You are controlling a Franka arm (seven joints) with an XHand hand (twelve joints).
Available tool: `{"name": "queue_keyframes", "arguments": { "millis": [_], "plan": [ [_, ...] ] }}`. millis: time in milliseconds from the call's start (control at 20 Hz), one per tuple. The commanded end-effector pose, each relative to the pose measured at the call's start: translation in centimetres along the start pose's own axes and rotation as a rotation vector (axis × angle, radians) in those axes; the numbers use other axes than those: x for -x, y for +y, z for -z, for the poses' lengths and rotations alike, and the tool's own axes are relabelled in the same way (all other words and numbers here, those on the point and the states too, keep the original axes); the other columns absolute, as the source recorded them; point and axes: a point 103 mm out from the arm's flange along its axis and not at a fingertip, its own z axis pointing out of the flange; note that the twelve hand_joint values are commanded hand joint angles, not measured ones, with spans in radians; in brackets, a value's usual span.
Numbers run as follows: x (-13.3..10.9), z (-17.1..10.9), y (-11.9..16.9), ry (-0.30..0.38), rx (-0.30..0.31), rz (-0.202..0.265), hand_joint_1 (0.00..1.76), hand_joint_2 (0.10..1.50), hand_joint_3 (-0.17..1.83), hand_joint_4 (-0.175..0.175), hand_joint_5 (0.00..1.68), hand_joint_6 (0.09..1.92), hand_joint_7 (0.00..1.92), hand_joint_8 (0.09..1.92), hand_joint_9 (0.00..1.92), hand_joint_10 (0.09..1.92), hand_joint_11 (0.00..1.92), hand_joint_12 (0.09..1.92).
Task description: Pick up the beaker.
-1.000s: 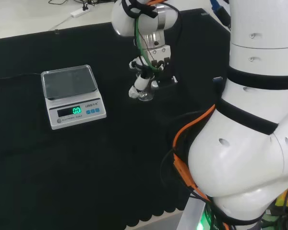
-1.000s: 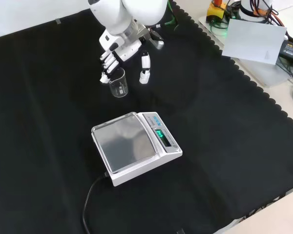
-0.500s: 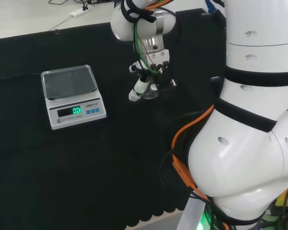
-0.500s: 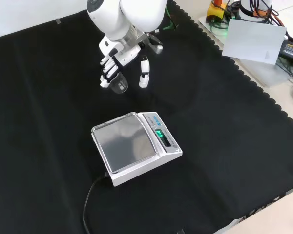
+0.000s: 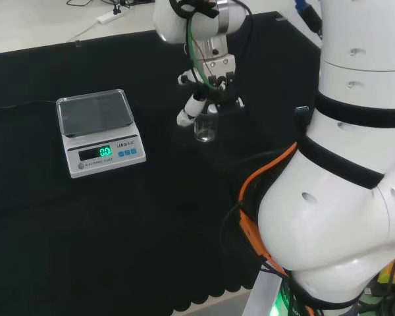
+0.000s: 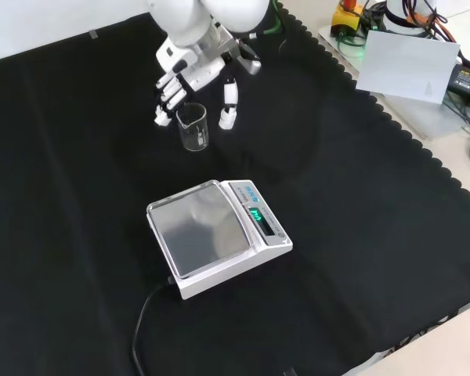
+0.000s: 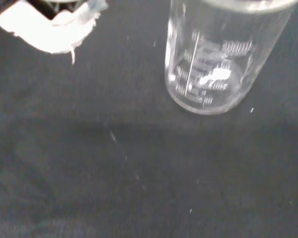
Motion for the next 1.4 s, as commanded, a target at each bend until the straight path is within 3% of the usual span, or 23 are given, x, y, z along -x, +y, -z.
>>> {"name": "queue_keyframes", "arguments": {
  "millis": [50, 600, 1400],
  "plan": [
    [0.5, 1.9, -0.7, -0.024, 0.033, -0.012, 0.84, 0.58, 0.28, 0.036, 0.14, 0.09, 0.01, 0.72, 0.23, 0.95, 0.02, 1.56],
    [1.7, -2.3, 1.0, -0.008, -0.048, -0.025, 0.85, 0.58, 0.29, 0.037, 0.14, 0.09, 0.02, 0.72, 0.21, 0.95, 0.01, 1.56],
    [1.8, -3.3, 0.9, -0.018, -0.048, -0.042, 0.94, 0.56, 0.36, 0.034, 0.21, 0.09, 0.09, 0.74, 0.29, 0.93, 0.09, 1.55]
  ]
}}
